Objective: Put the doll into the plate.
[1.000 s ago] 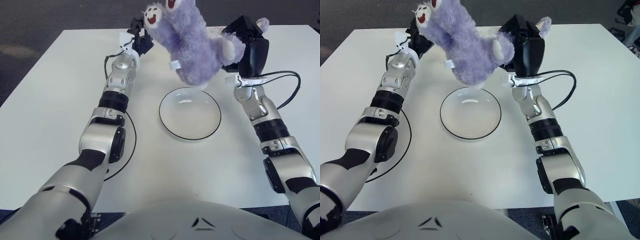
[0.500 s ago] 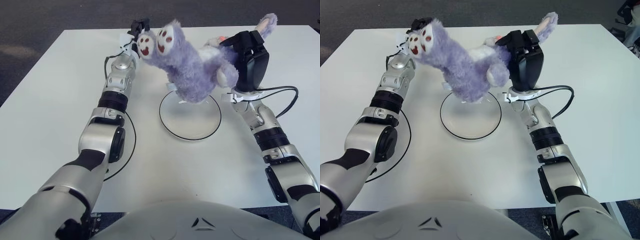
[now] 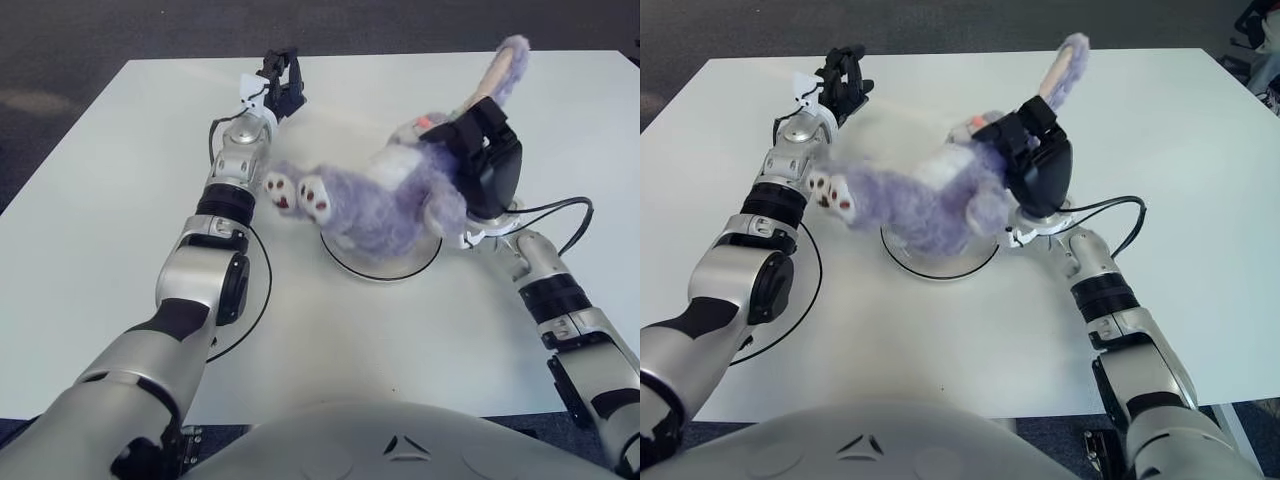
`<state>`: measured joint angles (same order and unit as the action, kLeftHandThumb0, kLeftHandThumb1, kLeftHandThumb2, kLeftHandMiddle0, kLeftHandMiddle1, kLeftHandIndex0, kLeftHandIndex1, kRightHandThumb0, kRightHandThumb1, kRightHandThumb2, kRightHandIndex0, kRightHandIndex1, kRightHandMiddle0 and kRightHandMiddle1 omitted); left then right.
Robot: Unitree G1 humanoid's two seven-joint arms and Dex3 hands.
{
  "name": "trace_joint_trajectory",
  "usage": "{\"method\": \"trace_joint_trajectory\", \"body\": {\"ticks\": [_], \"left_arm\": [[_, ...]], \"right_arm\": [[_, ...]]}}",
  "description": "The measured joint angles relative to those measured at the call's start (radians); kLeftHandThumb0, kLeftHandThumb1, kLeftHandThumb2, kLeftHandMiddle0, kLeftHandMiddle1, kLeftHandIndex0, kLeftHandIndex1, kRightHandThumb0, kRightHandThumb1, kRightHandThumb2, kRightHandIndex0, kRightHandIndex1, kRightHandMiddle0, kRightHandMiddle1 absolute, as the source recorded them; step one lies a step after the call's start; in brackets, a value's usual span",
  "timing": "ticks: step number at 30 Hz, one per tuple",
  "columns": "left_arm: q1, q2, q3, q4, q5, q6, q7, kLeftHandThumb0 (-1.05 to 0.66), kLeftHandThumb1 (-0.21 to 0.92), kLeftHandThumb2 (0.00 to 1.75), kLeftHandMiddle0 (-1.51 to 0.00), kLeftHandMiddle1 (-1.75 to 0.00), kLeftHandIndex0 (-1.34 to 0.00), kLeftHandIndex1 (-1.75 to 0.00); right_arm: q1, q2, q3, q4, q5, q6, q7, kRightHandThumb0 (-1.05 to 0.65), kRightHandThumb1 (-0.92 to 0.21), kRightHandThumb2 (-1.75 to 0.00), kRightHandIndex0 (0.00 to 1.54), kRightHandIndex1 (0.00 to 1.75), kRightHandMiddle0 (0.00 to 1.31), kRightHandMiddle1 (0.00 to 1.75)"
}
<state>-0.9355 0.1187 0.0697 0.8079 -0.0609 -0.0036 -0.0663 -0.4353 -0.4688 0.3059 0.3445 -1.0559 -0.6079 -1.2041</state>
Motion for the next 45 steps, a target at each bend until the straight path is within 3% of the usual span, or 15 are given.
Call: {"method": "trace_joint_trajectory", "body": {"ticks": [9,18,24,27,34,42,45], "left_arm": [[0.000,-0.003,-0.008,0.026,0.018,-0.029,0.000,-0.60,0.92,0.93,-0.13,-0.90,0.00,-0.85],[0.000,-0.011,-0.013,0.031,0.037,-0.051,0.014,-0.58,0.92,0.90,-0.10,-0.96,0.00,-0.84],[0.000,-0.016,-0.016,0.031,0.045,-0.057,0.027,-0.56,0.92,0.89,-0.09,-0.96,0.00,-0.84],[0.000,-0.019,-0.018,0.031,0.053,-0.057,0.031,-0.55,0.92,0.90,-0.08,-0.93,0.00,-0.76],[0.000,-0.026,-0.023,0.031,0.072,-0.058,0.046,-0.54,0.92,0.90,-0.08,-0.90,0.00,-0.68],[0.000,-0.027,-0.025,0.030,0.077,-0.057,0.052,-0.53,0.92,0.88,-0.08,-0.88,0.00,-0.72],[0.000,-0.027,-0.027,0.029,0.078,-0.057,0.055,-0.53,0.92,0.88,-0.08,-0.88,0.00,-0.74]], "right_arm": [[0.001,-0.010,0.013,0.002,-0.001,-0.065,-0.038,0.00,-0.18,-1.47,0.73,1.71,0.48,1.75],[0.014,-0.009,0.028,0.008,0.002,-0.112,-0.050,0.00,-0.20,-1.46,0.73,1.70,0.46,1.75],[0.014,-0.021,0.044,0.008,-0.060,-0.078,-0.080,0.00,-0.20,-1.44,0.73,1.68,0.46,1.75],[0.013,-0.030,0.057,0.009,-0.091,-0.056,-0.093,0.00,-0.22,-1.42,0.72,1.67,0.46,1.75],[0.001,-0.073,0.089,0.009,-0.158,0.003,-0.099,0.00,-0.31,-1.32,0.62,1.69,0.42,1.75],[-0.002,-0.107,0.105,0.009,-0.173,0.036,-0.093,-0.01,-0.34,-1.25,0.54,1.74,0.49,1.62],[-0.002,-0.111,0.109,0.006,-0.175,0.053,-0.093,-0.01,-0.40,-1.20,0.49,1.72,0.42,1.70]]}}
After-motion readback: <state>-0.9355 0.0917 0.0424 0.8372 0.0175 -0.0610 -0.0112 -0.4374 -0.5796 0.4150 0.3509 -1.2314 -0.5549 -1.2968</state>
